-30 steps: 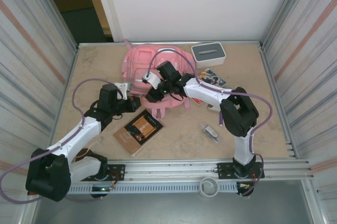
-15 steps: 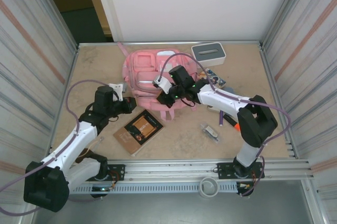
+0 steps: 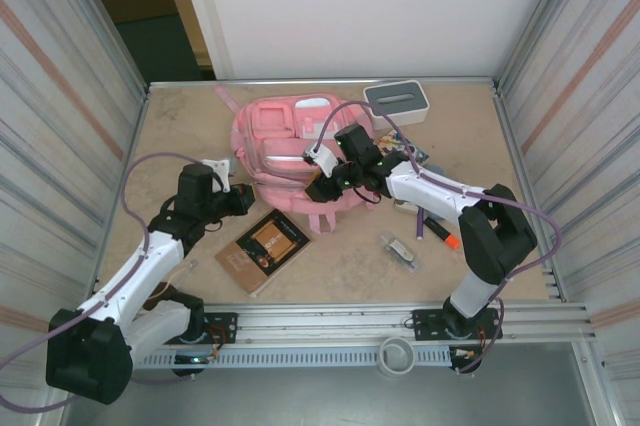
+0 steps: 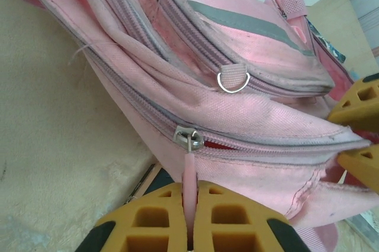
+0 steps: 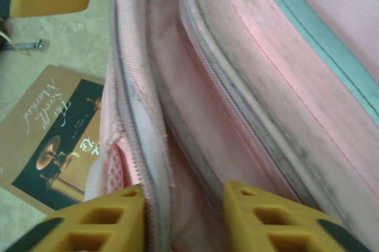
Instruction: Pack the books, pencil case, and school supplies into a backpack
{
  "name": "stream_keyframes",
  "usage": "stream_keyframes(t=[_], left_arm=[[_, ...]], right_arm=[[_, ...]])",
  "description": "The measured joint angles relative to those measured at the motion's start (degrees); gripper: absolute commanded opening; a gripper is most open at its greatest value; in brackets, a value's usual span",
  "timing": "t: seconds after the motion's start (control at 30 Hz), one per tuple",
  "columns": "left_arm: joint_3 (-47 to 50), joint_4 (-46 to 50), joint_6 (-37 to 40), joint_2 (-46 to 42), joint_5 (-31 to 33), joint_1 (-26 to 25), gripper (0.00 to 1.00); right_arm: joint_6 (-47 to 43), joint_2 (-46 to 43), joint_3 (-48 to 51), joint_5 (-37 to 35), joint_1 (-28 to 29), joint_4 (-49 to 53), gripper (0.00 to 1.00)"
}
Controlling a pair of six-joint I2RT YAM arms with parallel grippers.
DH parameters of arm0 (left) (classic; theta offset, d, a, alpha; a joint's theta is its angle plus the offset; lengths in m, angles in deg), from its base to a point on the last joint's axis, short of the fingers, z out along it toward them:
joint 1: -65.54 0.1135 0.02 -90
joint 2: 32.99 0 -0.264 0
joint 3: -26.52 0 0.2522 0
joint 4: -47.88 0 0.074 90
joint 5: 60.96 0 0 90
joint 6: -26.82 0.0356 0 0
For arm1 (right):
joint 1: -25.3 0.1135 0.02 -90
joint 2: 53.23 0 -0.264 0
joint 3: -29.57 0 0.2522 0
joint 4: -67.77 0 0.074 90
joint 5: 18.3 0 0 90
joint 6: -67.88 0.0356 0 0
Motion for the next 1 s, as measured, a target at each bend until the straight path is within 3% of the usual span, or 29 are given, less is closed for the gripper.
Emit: stream_keyframes(t=[0.23,0.33,0.4,0.5,0.6,0.8,1.0], left_arm=[[0.0,0.0,0.0,-1.1,-1.0,-0.6,0.00],[0.0,0.0,0.0,-1.5,-1.6,-0.6,0.00],[0.0,0.0,0.0,-1.6,-1.6,-0.6,0.00],[0.0,0.7,0.0,-1.6,-1.2,-0.6,0.00],[0.0,1.5,0.1,-2.0,-0.6,-0.7,0.00],[0.0,1.5,0.0,-3.3,0.9,1.1,0.00],[0.9,-3.0,-0.5,-1.9,-0.8,8.7,0.00]], right_arm=[[-0.2,3.5,-7.8,-1.6,4.5,0.2,0.59],[-0.4,6.7,-11.8,-1.8,6.4,0.1,0.59],[-1.0,9.0,-13.7,-2.0,7.5,0.3,0.51],[-1.6,11.0,-14.5,-3.2,8.2,0.5,0.21],[-1.4,11.3,-14.5,-4.8,8.1,1.0,0.01],[-1.3,9.0,-11.6,-4.2,7.9,-2.1,0.00],[-0.7,6.1,-9.5,1.1,6.1,-4.1,0.00]])
